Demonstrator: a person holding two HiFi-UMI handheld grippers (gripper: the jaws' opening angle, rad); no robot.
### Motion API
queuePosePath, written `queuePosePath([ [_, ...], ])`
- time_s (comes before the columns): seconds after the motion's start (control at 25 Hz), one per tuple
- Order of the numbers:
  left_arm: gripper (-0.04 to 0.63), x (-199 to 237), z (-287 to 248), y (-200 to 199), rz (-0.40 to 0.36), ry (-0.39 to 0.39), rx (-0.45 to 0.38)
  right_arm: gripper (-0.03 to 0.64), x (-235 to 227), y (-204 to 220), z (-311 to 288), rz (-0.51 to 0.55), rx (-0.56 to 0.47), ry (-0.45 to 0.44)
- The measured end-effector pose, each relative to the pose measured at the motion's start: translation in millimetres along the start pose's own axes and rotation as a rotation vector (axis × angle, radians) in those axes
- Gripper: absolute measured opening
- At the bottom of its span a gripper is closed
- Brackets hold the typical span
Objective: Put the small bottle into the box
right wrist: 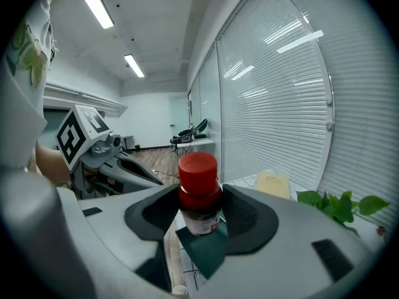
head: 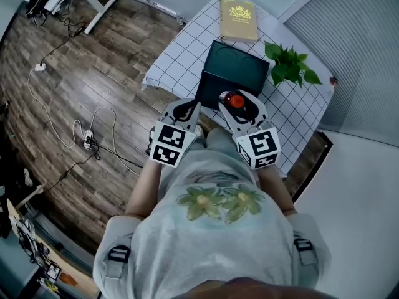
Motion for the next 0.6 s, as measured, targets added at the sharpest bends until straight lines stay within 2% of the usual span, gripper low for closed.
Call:
queuePosePath([
  [0.6,0.012,-1.4,0.9,6.6,0.017,-0.003,0.02,0.216,-5.7,3.6,-1.7,0.02,0.017,-0.002],
])
Point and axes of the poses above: the fingertips, and each gripper's own axes: z backward along the fingers, x to its left, y out of its underside, the point moved 4 cm from there along z, backward along the fingers, and after that the axes turned 14 degrees about x, right-handed, at the moved point
